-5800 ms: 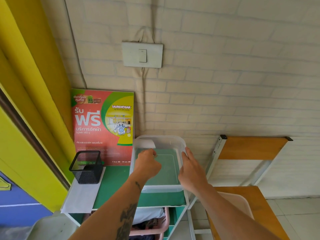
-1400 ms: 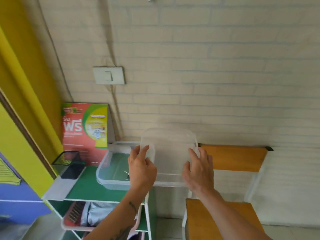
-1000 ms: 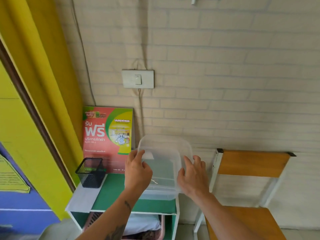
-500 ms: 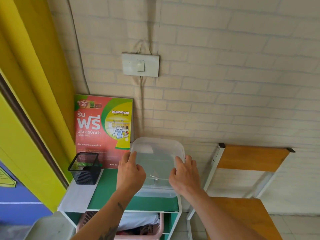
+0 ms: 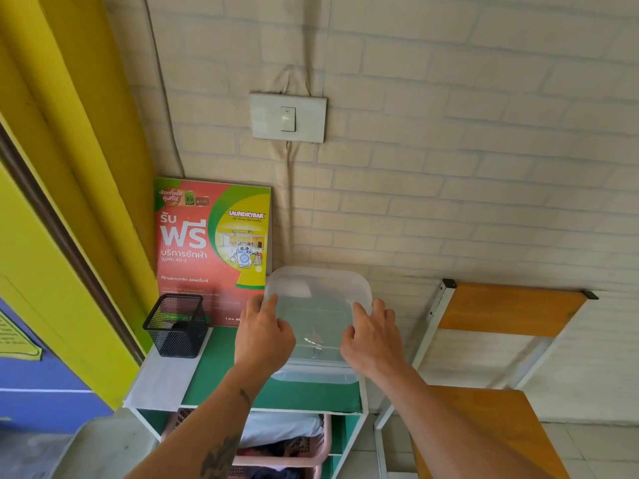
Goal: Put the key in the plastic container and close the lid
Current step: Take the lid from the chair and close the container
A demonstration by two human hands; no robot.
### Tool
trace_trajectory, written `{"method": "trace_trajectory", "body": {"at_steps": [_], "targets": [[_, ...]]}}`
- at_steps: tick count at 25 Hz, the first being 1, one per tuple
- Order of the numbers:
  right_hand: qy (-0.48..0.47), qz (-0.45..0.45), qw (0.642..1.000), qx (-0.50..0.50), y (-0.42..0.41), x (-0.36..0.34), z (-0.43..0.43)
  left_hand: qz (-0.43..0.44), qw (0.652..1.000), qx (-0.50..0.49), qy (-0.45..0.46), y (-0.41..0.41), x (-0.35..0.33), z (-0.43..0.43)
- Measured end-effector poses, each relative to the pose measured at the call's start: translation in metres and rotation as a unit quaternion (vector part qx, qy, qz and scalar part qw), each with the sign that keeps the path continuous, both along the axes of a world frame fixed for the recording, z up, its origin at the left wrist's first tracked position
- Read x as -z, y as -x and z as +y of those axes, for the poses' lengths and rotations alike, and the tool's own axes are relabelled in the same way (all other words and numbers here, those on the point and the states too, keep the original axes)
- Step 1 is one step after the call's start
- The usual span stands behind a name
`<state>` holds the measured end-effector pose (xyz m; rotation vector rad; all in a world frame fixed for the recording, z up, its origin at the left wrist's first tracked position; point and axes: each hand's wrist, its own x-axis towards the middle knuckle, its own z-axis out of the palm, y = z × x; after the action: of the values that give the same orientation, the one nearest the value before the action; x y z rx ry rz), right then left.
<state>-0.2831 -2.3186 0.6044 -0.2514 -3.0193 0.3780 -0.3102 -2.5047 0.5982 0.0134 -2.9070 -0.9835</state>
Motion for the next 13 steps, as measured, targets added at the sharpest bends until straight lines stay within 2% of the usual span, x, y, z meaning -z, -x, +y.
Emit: {"method": "trace_trajectory", "body": {"at_steps": [6, 10, 13], "targets": [[-0.014, -0.017, 0.999, -0.033, 0.004, -0.004, 0.008, 0.015, 0.991, 0.025, 0.134, 0.008, -0.021, 0.007], [0.023, -0.033, 0.997, -0.070, 0.015, -0.006, 0.014, 0.063, 0.977, 0.118, 0.163, 0.021, -0.020, 0.010], [0.020, -0.046, 0.995, -0.082, 0.024, -0.005, 0.017, 0.055, 0.965, 0.161, 0.201, 0.030, -0.013, 0.007]]}}
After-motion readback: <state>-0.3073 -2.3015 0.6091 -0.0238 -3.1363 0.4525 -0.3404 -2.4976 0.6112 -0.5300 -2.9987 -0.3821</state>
